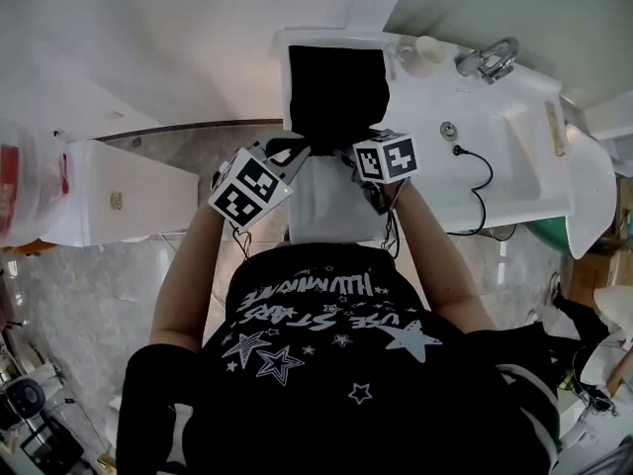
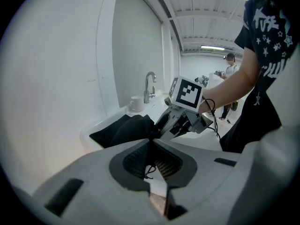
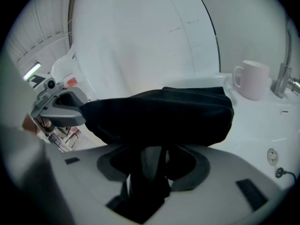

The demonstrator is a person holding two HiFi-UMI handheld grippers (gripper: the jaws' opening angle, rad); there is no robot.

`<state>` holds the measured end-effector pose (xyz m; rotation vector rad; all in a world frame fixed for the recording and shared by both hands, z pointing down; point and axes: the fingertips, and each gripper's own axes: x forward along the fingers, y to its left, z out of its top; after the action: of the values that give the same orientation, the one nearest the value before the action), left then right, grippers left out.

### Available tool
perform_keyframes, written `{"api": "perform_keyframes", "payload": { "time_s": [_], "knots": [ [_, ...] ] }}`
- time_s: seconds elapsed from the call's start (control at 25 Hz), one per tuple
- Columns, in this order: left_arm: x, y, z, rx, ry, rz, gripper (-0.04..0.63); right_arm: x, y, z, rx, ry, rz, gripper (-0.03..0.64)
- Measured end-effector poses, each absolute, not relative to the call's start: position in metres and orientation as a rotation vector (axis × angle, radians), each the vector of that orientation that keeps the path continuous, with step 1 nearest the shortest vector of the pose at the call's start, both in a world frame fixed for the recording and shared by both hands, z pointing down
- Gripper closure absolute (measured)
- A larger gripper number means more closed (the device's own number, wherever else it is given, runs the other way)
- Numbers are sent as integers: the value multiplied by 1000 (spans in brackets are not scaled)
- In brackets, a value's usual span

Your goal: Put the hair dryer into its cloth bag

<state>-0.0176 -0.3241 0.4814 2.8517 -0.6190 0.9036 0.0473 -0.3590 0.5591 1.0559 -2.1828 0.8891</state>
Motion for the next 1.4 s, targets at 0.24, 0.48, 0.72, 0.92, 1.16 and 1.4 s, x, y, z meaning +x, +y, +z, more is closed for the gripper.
{"api": "perform_keyframes", "payload": {
  "time_s": [0.24, 0.48, 0.72, 0.92, 1.16, 1.4],
  "knots": [
    [-22, -321, 504, 2850, -565, 930, 565, 45, -360, 565, 1051, -2161, 811, 413],
    [-21, -317, 509, 2873, -513, 905, 563, 44, -358, 570, 1097, -2161, 783, 408],
    [-16, -319, 511, 2898, -460, 865, 563, 51, -354, 569, 1207, -2131, 783, 382],
    [-13, -316, 513, 2910, -462, 873, 558, 58, -338, 566, 1244, -2126, 787, 368],
    [-9, -308, 506, 2875, -549, 867, 493, 77, -316, 545, 1325, -2163, 785, 368],
    [-6, -300, 496, 2853, -743, 820, 411, 96, -288, 514, 1404, -2212, 754, 374]
  ]
}}
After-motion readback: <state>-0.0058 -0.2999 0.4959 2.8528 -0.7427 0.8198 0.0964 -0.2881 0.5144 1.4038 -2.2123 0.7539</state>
